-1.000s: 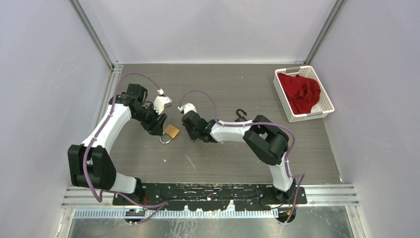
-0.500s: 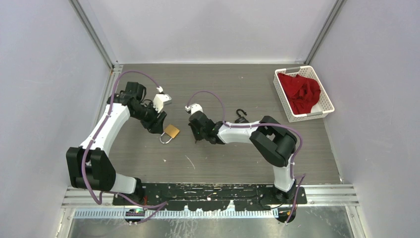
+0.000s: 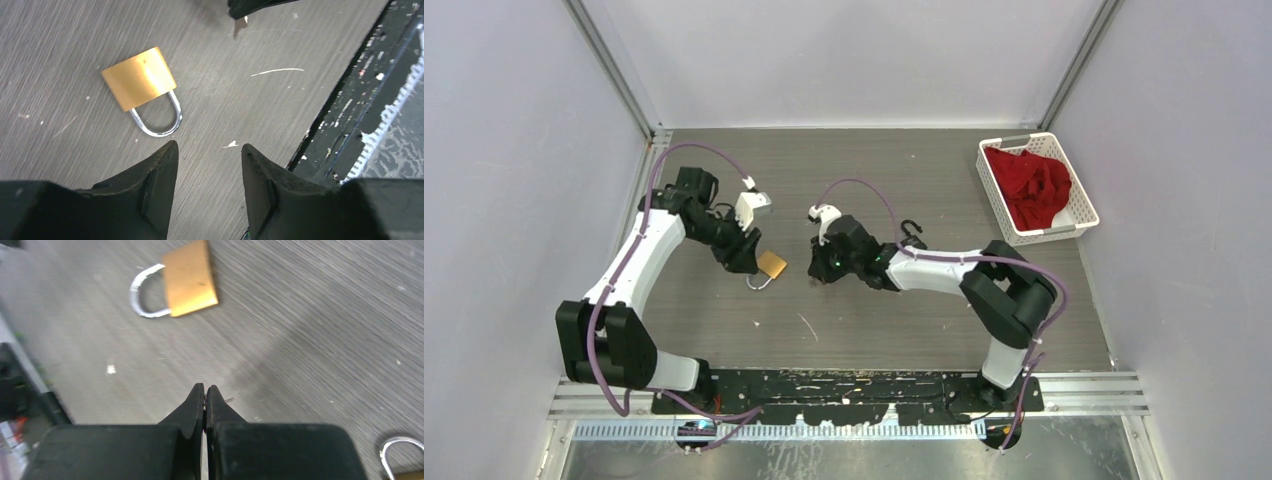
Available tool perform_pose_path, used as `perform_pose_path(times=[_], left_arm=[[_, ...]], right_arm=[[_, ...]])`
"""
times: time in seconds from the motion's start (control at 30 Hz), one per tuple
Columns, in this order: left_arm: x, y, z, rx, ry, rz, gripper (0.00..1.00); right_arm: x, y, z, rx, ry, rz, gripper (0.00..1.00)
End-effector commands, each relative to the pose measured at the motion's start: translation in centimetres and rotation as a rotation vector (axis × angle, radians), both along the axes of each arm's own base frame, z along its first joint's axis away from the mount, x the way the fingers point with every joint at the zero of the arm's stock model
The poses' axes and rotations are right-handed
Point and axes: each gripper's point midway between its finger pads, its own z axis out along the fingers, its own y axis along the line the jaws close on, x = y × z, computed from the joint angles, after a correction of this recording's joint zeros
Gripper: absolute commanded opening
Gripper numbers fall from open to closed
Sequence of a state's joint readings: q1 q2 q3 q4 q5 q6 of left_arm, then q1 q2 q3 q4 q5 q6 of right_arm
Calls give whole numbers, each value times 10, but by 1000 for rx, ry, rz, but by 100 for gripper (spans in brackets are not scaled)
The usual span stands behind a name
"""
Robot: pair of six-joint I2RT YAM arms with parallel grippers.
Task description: Unlock with the key
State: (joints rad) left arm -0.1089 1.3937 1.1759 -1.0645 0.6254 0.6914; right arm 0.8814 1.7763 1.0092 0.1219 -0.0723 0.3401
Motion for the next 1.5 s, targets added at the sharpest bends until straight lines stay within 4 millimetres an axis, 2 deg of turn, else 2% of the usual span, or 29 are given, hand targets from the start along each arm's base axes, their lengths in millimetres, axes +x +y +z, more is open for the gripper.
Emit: perform_pose_path(times=[0.0, 0.13, 0.27, 0.33, 0.5, 0.7, 0.83, 0.97, 1.07, 1.17, 1.4, 1.47], left_arm=[[-23, -21, 30, -156, -87, -164, 51], [-30, -28, 43, -197, -195, -300, 52], [-34, -38, 56, -275, -229, -339, 51], [-41, -46, 68, -330, -241, -325, 51], [-40, -60, 65, -382, -260, -245, 49], [-52, -73, 59, -423, -233, -221, 51], [-44, -78, 64, -438, -242, -175, 51], [-31, -80, 73, -453, -262, -119, 51], [-31, -81, 80, -472, -255, -109, 51], [-27, -76, 82, -437, -310, -75, 49], [-20, -64, 79, -302, -508, -53, 46], [-21, -65, 82, -265, -610, -88, 46]], right_arm=[[-9, 22, 86, 315, -23, 140, 1], [-25, 21, 122, 493, 30, 232, 1], [-44, 24, 153, 628, 71, 324, 1], [-51, 26, 168, 686, 76, 356, 1], [-53, 26, 190, 776, 107, 341, 1], [-46, 27, 214, 841, 88, 270, 1], [-44, 32, 225, 866, 78, 239, 1], [-42, 34, 229, 881, 82, 186, 1], [-35, 35, 227, 867, 85, 109, 1], [-16, 29, 206, 774, 103, -84, 1], [20, 12, 182, 556, -7, -544, 1], [23, 17, 175, 539, 15, -603, 1]])
